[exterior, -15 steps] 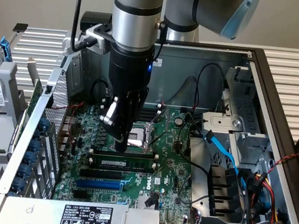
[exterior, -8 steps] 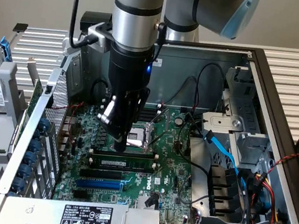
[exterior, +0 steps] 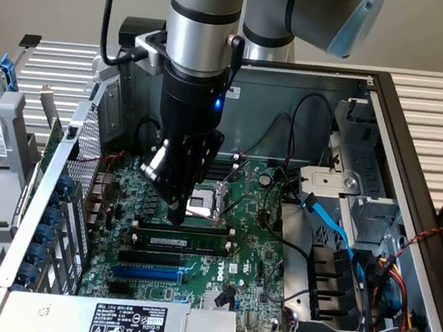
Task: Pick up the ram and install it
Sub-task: 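Press down the ram until it locks into place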
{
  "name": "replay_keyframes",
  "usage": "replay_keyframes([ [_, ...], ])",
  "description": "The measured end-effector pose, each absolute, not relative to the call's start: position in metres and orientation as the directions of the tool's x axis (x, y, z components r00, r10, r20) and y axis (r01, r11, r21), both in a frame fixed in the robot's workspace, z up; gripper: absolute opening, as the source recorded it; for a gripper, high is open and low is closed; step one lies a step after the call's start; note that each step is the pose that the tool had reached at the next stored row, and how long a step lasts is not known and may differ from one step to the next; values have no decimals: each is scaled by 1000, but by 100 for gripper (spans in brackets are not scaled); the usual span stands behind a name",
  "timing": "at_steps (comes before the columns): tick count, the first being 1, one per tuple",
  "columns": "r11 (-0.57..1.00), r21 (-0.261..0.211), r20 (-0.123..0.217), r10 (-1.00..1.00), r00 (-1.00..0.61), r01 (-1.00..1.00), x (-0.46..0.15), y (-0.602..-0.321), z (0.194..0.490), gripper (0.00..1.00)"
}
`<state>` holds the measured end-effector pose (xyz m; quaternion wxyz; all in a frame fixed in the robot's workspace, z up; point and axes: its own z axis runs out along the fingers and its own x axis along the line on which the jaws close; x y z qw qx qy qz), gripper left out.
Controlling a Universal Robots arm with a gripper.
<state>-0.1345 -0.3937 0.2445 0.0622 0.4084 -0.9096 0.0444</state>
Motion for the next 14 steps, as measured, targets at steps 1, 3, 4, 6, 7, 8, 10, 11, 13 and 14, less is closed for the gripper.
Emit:
replay_keyframes([
  [1,672,-30,149,-729,-669,-740,-135,-394,244,11],
  [3,692,-30,149,-711,-687,-722,-135,-394,244,11],
  [4,701,-30,149,-701,-697,-712,-135,-394,244,11],
  [6,721,-30,149,-682,-716,-692,-135,-394,244,11],
  [7,731,-30,150,-671,-726,-681,-135,-394,244,11],
  [8,741,-30,150,-660,-736,-671,-135,-394,245,11],
  [10,757,-30,150,-642,-752,-652,-135,-394,244,11],
  [11,766,-30,149,-632,-761,-642,-135,-394,245,11],
  [13,780,-31,148,-615,-775,-625,-135,-394,245,11],
  [14,786,-32,147,-607,-781,-617,-135,-394,245,11],
])
